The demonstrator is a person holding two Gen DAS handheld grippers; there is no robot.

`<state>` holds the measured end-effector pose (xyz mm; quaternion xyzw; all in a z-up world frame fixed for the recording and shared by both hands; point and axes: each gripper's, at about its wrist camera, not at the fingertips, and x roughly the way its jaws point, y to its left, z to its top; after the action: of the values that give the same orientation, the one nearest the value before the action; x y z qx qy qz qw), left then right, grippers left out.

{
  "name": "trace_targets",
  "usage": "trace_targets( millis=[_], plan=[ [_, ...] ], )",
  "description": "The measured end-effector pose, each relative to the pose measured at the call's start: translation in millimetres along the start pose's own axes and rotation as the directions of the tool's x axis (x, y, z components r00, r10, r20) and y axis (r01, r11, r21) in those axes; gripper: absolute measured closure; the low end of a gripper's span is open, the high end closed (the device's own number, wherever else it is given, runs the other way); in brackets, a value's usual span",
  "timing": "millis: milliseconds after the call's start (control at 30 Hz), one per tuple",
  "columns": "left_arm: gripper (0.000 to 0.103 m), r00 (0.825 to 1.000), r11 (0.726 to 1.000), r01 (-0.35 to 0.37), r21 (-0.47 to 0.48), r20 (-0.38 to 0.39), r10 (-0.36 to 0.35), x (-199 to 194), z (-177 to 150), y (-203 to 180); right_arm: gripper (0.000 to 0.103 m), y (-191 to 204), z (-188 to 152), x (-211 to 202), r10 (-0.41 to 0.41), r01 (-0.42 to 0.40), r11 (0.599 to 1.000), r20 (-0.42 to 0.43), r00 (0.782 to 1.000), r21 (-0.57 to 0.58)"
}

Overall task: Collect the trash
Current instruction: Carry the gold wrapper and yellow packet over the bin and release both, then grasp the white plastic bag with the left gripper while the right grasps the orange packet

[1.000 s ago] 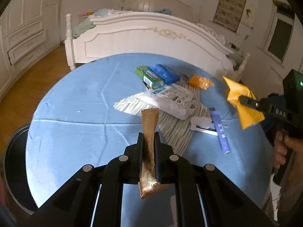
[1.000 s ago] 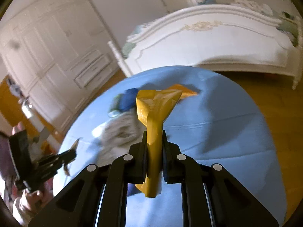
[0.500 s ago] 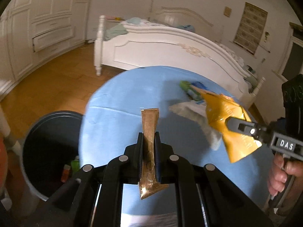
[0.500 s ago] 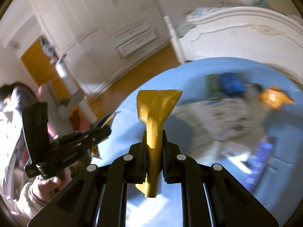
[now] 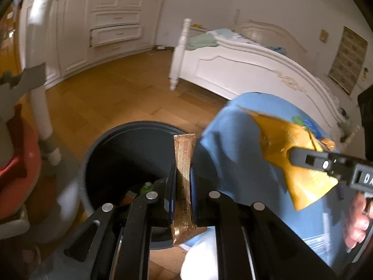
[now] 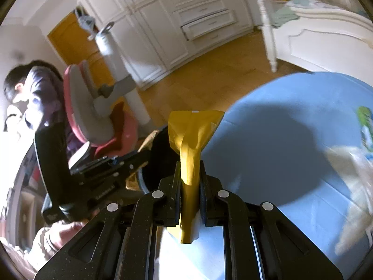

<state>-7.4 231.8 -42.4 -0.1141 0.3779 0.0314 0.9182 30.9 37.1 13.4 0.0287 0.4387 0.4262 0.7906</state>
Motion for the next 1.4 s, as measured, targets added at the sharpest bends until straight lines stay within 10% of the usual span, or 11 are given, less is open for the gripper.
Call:
trace_targets(
  millis=[667,867,933,1400],
  plan=[
    [0.09,0.998,0.997,-0.025,-0.067,-0.059,0.021,27.2,-4.6,49.0,0.09,21.3,30.3,92.7,-0.003,0.002,1.0,-0.119,0.993,-0.01],
    [0.07,0.997,0.997,-0.07,-0.027,-0.042,0.069,22.7,2.1,44.7,0.041,18.6,32.7,91.8,-0.01,0.011,1.0,-0.077,0.997,0.003],
    [0.046,0.996,0.996,-0.083,-0.027,-0.022,0.082,17.8,3.2,44.4,0.041,15.6,31.3,85.8,-0.004,0.004,1.0,-0.068,0.998,0.002],
    [0.046,0.999,0.997,0.049,0.054,0.002,-0.049,2.8,21.1,-10.9,0.041,-33.5,13.0,19.6,-0.023,0.018,0.994,0.043,0.999,0.106]
  ],
)
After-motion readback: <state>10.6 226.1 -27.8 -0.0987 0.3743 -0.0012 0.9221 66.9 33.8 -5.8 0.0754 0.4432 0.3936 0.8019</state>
